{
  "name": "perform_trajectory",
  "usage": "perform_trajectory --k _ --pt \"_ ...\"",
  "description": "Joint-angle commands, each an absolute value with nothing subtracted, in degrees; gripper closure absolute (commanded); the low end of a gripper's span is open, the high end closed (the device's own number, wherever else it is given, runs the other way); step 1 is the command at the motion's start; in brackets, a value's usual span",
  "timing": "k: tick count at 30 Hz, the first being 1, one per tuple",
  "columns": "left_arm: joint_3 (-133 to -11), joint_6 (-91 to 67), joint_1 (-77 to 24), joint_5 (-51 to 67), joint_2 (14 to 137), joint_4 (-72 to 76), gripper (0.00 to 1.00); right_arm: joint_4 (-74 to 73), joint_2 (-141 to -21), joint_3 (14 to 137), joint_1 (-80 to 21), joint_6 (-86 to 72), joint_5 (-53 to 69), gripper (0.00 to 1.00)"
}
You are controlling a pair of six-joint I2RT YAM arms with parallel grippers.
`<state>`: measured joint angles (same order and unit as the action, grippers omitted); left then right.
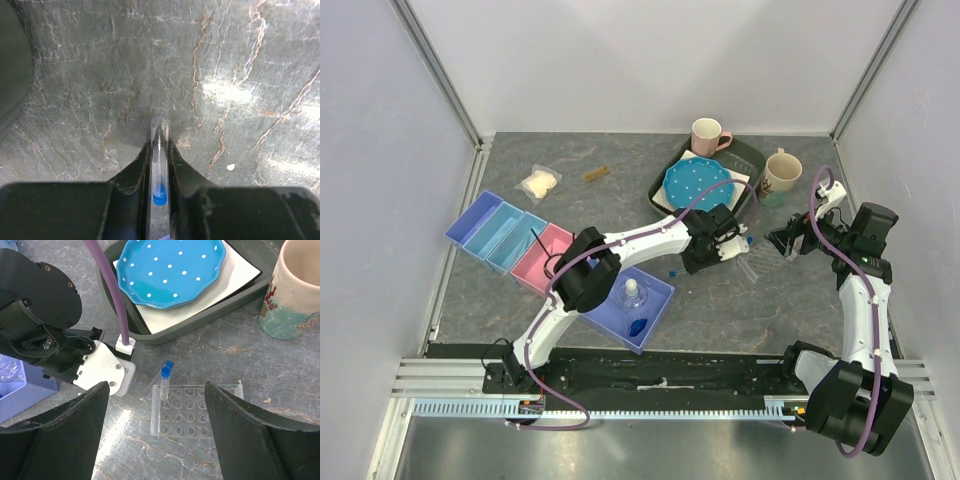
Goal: Organize the chemistry lab equipment
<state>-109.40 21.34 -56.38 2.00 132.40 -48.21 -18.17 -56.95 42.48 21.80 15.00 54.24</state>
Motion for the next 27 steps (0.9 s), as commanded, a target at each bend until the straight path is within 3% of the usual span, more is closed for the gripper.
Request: perform_trajectory --k 1,14,17,20,27 --pt "-110.22 16.27 -56.43 3.95 129.38 -42.90 0.94 -17.84 -56.78 44.91 22.41 15.82 56.60 0.16" --pt "-92.30 -6.93 -53.53 21.08 109.89 -29.37 0.97 -20.39 -54.41 44.82 23.29 19.33 65.38 0.15" --pt "-85.36 -13.78 -50.90 29.15 105.23 -24.18 0.97 -22.93 -54.14 46.14 23.29 22.05 68.11 0.10" --pt "-81.13 -19.32 -48.35 36.90 102.93 -22.06 0.97 -35.81 -55.19 52.01 23.29 36.25 69.43 0.02" --pt "-79.36 -23.81 -46.14 47.54 101.34 -24.34 0.97 -83.60 -64.32 68.81 18.03 80.82 65.76 0.02"
